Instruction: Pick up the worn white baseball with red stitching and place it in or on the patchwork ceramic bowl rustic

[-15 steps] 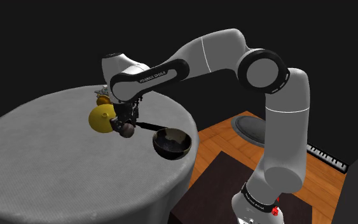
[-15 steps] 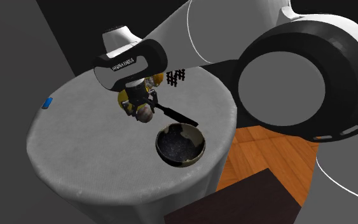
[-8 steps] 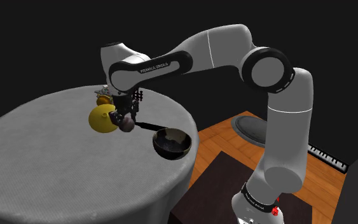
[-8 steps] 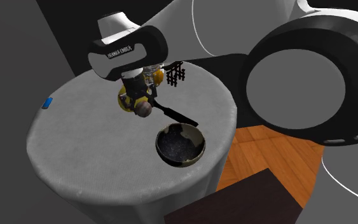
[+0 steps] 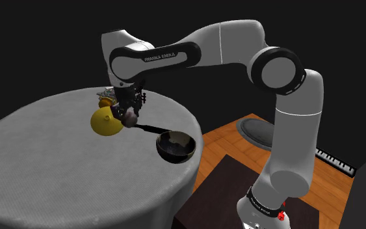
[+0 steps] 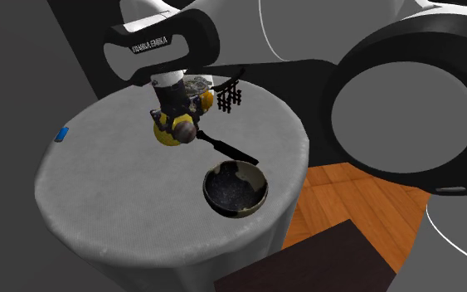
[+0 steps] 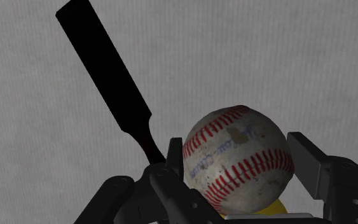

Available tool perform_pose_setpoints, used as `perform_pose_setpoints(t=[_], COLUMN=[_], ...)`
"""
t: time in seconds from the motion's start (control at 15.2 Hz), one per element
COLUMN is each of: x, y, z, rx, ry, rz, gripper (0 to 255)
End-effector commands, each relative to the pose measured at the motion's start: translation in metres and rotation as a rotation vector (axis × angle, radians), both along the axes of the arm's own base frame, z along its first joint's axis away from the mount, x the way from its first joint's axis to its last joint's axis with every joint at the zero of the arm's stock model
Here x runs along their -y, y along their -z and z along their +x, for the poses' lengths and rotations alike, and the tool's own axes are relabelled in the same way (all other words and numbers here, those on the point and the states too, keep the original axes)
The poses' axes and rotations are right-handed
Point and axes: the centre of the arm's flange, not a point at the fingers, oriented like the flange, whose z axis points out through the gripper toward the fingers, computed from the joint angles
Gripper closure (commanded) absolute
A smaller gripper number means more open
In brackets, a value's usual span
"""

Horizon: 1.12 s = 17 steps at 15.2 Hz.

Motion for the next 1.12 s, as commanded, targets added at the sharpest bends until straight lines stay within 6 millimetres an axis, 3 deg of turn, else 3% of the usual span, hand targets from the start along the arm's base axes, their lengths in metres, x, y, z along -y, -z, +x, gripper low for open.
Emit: perform_pose_setpoints(t=[0.0,0.92,1.06], x=[0.001,0.001,0.010], y=[-0.010,-0.080,-0.081], z=[0.000,0.000,-0.025], rx=[0.000,0.000,0.000], ry=[0.000,0.000,0.000], rz=[0.000,0.000,0.000], gripper=[255,255,255])
